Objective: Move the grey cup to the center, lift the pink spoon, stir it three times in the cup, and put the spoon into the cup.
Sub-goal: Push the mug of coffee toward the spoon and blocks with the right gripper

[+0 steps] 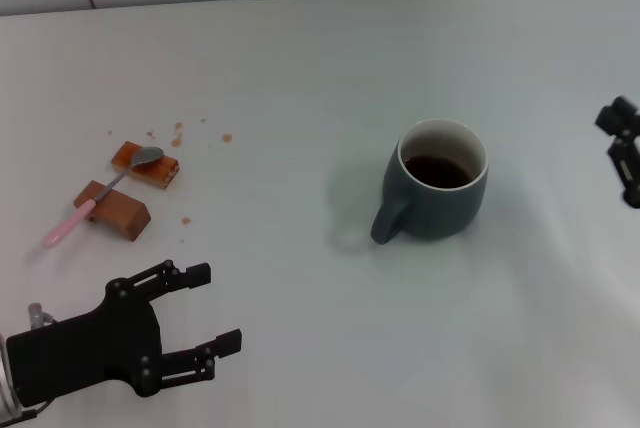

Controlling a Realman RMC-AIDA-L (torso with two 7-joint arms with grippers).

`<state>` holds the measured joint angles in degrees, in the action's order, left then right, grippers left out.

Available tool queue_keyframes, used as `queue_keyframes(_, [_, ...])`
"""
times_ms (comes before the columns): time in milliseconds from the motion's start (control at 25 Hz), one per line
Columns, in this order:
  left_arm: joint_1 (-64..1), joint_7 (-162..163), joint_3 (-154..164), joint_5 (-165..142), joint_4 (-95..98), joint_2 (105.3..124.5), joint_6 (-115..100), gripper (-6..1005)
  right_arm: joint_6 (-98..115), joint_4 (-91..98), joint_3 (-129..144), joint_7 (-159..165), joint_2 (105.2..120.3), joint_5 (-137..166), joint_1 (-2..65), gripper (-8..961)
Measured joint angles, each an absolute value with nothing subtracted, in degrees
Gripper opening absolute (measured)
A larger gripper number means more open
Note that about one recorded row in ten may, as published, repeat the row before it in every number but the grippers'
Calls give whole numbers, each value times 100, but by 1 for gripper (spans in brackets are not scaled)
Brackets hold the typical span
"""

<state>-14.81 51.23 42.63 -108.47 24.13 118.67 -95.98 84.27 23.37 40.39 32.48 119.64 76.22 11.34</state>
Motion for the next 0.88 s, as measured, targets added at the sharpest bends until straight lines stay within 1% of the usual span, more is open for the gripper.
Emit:
queue_keyframes(280, [-1525,5173,4262,-10843,2411,11865,-9597,856,7760,1359,4035,2020,11959,7616,1733,133])
queue_keyframes(520, [-1570,5212,4263,-10846,2423,11866,-9597,855,7388,769,4043,1476,11964,7611,2176,-3])
queue_keyframes(880, [-1613,5212,4263,-10860,2402,11874,-9556,855,7062,355,4097,1246,11973,7642,2542,-2])
